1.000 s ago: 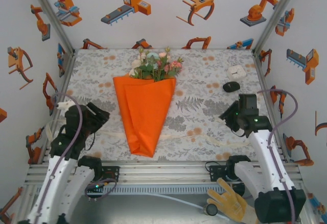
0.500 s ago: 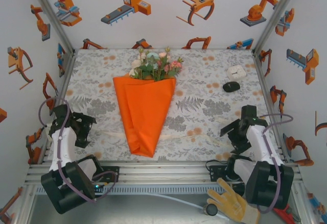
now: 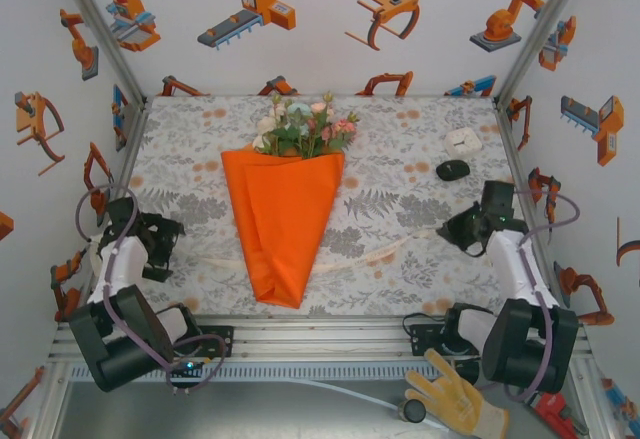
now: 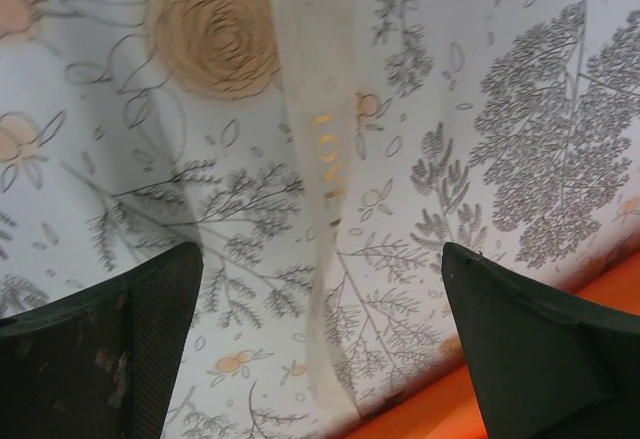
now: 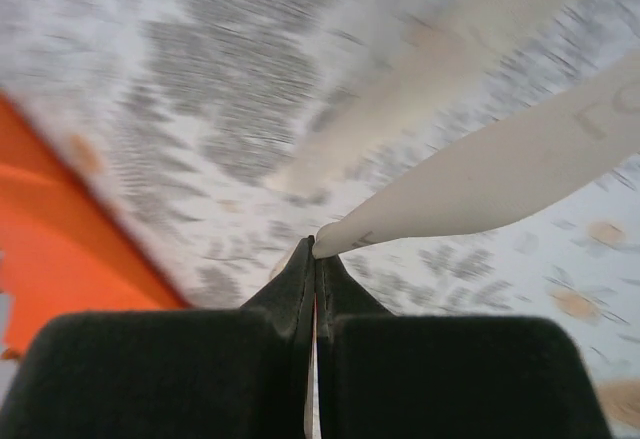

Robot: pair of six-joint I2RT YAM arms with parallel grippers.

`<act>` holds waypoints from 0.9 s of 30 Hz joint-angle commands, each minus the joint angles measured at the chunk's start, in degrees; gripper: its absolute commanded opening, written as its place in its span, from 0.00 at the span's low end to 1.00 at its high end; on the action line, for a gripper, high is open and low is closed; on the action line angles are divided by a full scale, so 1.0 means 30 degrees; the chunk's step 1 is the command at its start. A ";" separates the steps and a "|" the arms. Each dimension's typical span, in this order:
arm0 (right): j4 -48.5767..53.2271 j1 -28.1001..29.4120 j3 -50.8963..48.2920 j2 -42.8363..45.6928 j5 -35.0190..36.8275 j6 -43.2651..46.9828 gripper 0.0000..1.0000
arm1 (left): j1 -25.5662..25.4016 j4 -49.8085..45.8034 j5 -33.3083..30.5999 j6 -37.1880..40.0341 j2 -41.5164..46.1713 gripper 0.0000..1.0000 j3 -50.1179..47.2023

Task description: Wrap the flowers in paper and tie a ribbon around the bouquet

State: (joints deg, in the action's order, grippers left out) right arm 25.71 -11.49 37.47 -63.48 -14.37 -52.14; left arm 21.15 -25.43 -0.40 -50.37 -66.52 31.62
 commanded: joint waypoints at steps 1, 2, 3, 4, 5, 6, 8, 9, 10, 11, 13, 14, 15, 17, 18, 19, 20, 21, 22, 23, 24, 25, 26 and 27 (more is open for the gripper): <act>-0.1869 -0.0019 0.1526 -0.0707 -0.1448 -0.0470 0.00 | -0.0690 0.1397 0.0333 0.0143 -0.1963 0.92 -0.0198; -0.2003 -0.0024 0.1790 -0.0929 -0.1631 -0.0649 0.00 | -0.0953 0.1310 0.0196 -0.0026 -0.2512 0.88 0.0065; -0.2195 -0.0017 0.1989 -0.1074 -0.1732 -0.0839 0.00 | -0.1189 0.1058 -0.0089 -0.0264 -0.3026 0.83 0.0358; -0.2408 -0.0014 0.2061 -0.1169 -0.1743 -0.1047 0.00 | -0.1340 0.0730 -0.0592 -0.0553 -0.3309 0.77 0.0590; -0.2631 -0.0015 0.2097 -0.1191 -0.1652 -0.1202 0.00 | -0.1420 0.0421 -0.1132 -0.0876 -0.3585 0.69 0.0785; -0.2786 -0.0025 0.2121 -0.1221 -0.1402 -0.1295 0.00 | -0.1452 0.0412 -0.1442 -0.1028 -0.3763 0.58 0.0869; -0.3035 -0.0001 0.2229 -0.1358 -0.1130 -0.1261 0.00 | -0.1453 0.0808 -0.1606 -0.0817 -0.4055 0.36 0.1124; -0.3262 -0.0006 0.2299 -0.1602 -0.1238 -0.1252 0.00 | -0.1460 0.1013 -0.1579 -0.0464 -0.4269 0.23 0.1391; -0.3495 0.0018 0.2347 -0.1787 -0.1485 -0.1322 0.00 | -0.1453 0.0967 -0.1605 -0.0308 -0.4493 0.13 0.1669; -0.3759 0.0028 0.2405 -0.2061 -0.1797 -0.1446 0.00 | -0.1425 0.0865 -0.1632 -0.0127 -0.4727 0.04 0.1981; -0.3984 0.0237 0.2555 -0.2347 -0.1961 -0.1460 0.00 | -0.1446 0.0924 -0.1796 0.0166 -0.4883 0.00 0.2496; -0.4067 0.0322 0.2644 -0.2498 -0.1948 -0.1435 0.00 | -0.1453 0.1122 -0.1873 0.0304 -0.4862 0.00 0.2611; -0.4190 0.0422 0.2749 -0.2589 -0.1871 -0.1400 0.00 | -0.1453 0.1410 -0.1843 0.0407 -0.4803 0.00 0.2767; -0.4484 0.0587 0.2989 -0.2860 -0.1688 -0.1316 0.00 | -0.1508 0.1649 -0.1601 0.0635 -0.4924 0.00 0.3331; -0.4689 0.0628 0.3178 -0.3144 -0.1666 -0.1312 0.00 | -0.1566 0.1647 -0.1488 0.0724 -0.5070 0.00 0.3706; -0.4941 0.0635 0.3382 -0.3375 -0.1762 -0.1334 0.00 | -0.1625 0.1674 -0.1311 0.0830 -0.5240 0.00 0.4088; -0.5085 0.0652 0.3686 -0.3715 -0.1832 -0.1331 0.00 | -0.1684 0.1626 -0.1259 0.0854 -0.5376 0.00 0.4492; -0.5122 0.0644 0.4056 -0.4013 -0.1809 -0.1312 0.00 | -0.1715 0.1593 -0.1277 0.0790 -0.5479 0.00 0.4816; -0.5161 0.0646 0.4423 -0.4259 -0.1761 -0.1286 0.00 | -0.1717 0.1546 -0.1348 0.0724 -0.5582 0.00 0.5091; -0.5270 0.0643 0.4800 -0.4444 -0.1672 -0.1253 0.00 | -0.1717 0.1548 -0.1466 0.0684 -0.5577 0.00 0.5354; -0.5372 0.0635 0.5138 -0.4625 -0.1602 -0.1281 0.00 | -0.1724 0.1554 -0.1624 0.0727 -0.5573 0.00 0.5582; -0.5435 0.0636 0.5444 -0.4757 -0.1519 -0.1279 0.00 | -0.1743 0.1565 -0.1791 0.0706 -0.5513 0.00 0.5780; -0.5516 0.0661 0.5735 -0.4890 -0.1457 -0.1280 0.00 | -0.1723 0.1641 -0.1934 0.0800 -0.5461 0.00 0.5964; -0.5632 0.0661 0.5967 -0.5044 -0.1488 -0.1319 0.00 | -0.1731 0.1582 -0.1870 0.0921 -0.5449 0.00 0.6144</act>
State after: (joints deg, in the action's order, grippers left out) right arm 11.44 -9.87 52.29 -78.04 -19.46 -55.75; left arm 16.10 -20.32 -4.80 -49.19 -83.05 48.25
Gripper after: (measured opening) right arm 0.003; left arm 0.008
